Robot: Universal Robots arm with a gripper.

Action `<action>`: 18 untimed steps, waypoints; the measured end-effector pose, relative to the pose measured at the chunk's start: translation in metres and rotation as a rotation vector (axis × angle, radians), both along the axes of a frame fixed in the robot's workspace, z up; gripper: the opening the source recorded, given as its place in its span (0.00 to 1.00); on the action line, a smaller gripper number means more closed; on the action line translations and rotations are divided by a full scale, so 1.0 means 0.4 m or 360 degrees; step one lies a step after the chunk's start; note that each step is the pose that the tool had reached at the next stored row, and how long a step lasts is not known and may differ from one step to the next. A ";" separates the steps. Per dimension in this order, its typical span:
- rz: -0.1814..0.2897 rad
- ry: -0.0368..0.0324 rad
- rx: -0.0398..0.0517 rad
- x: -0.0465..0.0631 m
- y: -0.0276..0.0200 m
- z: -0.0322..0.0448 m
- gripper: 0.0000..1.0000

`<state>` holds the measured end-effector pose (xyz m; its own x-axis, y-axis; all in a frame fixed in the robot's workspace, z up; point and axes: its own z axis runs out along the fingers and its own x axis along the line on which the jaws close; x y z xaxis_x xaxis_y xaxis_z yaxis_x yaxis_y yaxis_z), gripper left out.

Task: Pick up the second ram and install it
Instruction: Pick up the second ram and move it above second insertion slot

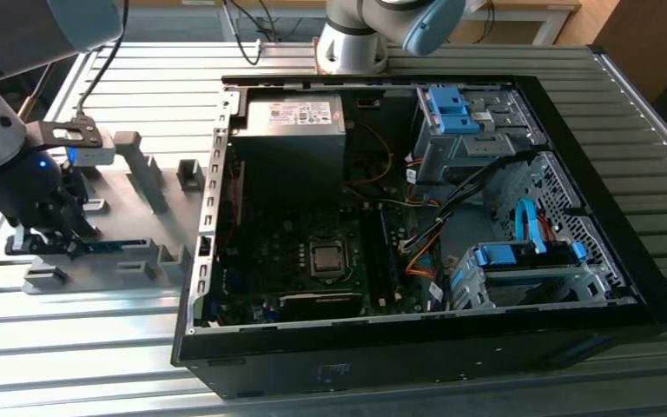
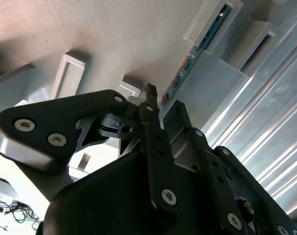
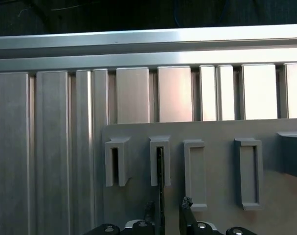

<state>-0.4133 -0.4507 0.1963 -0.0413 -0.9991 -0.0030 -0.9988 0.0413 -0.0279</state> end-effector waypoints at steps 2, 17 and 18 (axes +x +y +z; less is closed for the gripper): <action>0.0012 -0.0001 -0.0001 0.000 -0.001 -0.002 0.33; 0.0025 -0.0002 -0.0010 0.000 -0.002 -0.010 0.25; 0.0025 -0.0002 -0.0010 0.000 -0.002 -0.010 0.25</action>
<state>-0.4133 -0.4514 0.1925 -0.0255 -0.9997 0.0034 -0.9992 0.0254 -0.0295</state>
